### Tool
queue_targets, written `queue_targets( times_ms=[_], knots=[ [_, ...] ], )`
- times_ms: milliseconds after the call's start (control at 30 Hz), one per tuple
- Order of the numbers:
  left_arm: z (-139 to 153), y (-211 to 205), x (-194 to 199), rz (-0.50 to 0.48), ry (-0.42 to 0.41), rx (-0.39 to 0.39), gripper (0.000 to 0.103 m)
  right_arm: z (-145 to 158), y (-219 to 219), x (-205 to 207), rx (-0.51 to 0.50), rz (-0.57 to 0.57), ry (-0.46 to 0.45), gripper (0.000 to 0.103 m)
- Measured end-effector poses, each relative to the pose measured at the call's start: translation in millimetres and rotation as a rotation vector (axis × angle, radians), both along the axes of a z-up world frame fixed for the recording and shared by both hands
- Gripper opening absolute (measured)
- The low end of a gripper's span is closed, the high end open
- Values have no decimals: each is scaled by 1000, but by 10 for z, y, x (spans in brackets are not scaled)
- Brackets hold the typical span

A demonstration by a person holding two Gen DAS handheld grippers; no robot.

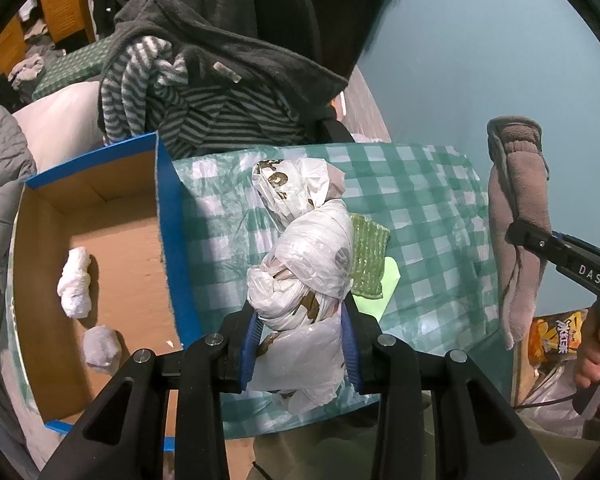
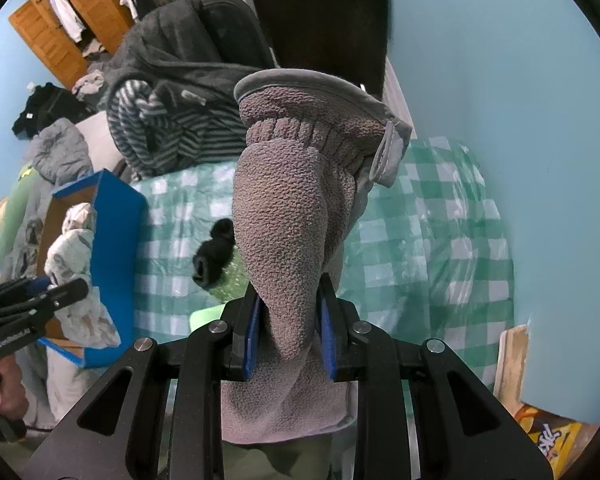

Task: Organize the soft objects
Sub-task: 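Lift the white bundle and brown mitten toward the box with both grippers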

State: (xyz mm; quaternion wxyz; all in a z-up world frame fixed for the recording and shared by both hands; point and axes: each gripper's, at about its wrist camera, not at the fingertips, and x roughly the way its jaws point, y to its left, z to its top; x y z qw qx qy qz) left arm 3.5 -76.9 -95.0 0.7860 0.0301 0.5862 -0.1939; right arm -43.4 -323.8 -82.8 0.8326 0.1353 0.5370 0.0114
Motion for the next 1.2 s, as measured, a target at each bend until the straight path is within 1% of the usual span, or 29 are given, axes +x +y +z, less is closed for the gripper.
queue_targets(
  times_ms=[300, 700, 1033, 1200],
  knots=[
    [112, 247, -5, 48, -22, 3, 36, 179, 252, 106, 4, 65, -33, 23],
    [229, 681, -8, 140, -44, 8, 36, 301, 649, 288, 18, 163, -63, 23],
    [192, 1115, -9, 239, -35, 6, 36, 340, 1121, 453, 29, 269, -71, 23],
    [115, 1331, -2, 279, -28, 20, 36, 343, 1353, 534, 34, 319, -67, 23]
  ],
)
